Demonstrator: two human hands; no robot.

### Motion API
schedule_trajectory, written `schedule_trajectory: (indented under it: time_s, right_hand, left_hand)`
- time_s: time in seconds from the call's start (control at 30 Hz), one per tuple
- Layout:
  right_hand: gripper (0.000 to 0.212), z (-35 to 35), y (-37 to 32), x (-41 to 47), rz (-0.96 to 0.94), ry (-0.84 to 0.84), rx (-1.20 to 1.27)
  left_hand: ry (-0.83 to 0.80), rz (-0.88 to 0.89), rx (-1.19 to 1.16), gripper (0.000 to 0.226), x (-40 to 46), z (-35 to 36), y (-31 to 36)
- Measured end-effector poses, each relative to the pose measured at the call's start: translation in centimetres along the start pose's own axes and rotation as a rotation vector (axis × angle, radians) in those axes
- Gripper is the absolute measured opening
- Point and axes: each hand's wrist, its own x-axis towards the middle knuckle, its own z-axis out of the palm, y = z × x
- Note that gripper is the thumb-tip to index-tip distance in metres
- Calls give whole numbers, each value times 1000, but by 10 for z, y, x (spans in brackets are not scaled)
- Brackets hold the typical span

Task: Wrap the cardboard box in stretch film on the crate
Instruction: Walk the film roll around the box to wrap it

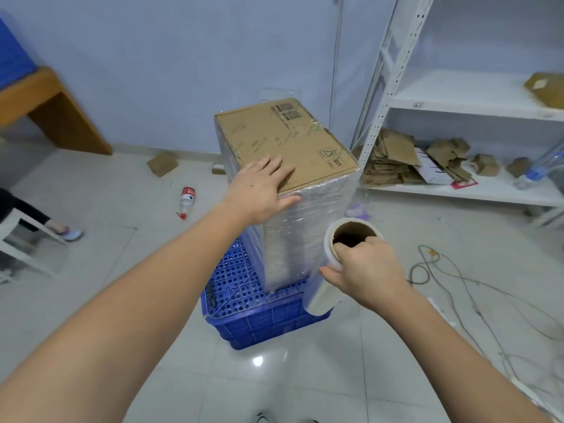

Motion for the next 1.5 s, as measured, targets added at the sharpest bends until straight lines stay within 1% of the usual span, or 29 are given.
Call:
schedule_trajectory:
  time_s: [0.07, 0.17, 0.23, 0.37, 0.5, 0.63, 0.7, 0.8, 0.9, 1.0, 1.1, 1.2, 1.27, 1.4, 1.47, 1.5]
  right_hand:
    - [57, 0, -3, -2, -88, 26, -8]
    - [43, 1, -14, -2, -229, 69, 24]
    - [39, 1, -20, -1, -295, 86, 55]
    - [39, 6, -27, 7, -336, 89, 157]
    - [35, 17, -40, 16, -403, 38, 210]
    - [35, 13, -43, 21, -439, -55, 132]
    - [35, 6, -42, 21, -442, -65, 81]
    - [39, -1, -46, 21, -406, -93, 43]
    - [43, 0, -58, 16, -347, -141, 59]
    - [45, 1, -66, 11, -253, -85, 93]
    - [47, -4, -71, 10, -187, -114, 77]
    - [38, -11, -71, 10, -135, -135, 106]
    - [31, -17, -73, 10, -72, -204, 149]
    - [22, -28, -85, 13, 125, -339, 170]
    - [19, -31, -93, 16, 246, -384, 214]
    - [20, -31, -97, 17, 302, -380, 213]
  left_hand:
    - [-6, 0, 5, 83, 1, 1, 2]
    - [0, -3, 14, 82, -3, 1, 1]
    - [9, -9, 21, 80, -4, 1, 0]
    - [14, -15, 32, 80, -1, 3, 2]
    - [8, -16, 23, 80, -2, 1, 2]
    - [9, -25, 20, 80, -4, 1, 2]
    - [10, -27, 19, 80, -3, 0, 4]
    - [14, -28, 8, 80, -5, -1, 4]
    - [9, -32, 5, 81, -6, -2, 3]
    - [2, -32, 3, 81, -6, -2, 3]
    - [6, -34, -4, 81, -8, -2, 2]
    - [11, -33, -13, 81, -10, -3, -1]
    - [6, -27, -28, 82, -9, -3, -3]
    - [-12, 3, -50, 89, -5, -3, -7]
    - [-53, 61, -71, 98, -3, -6, -14]
    - [-76, 105, -88, 103, -3, -8, -19]
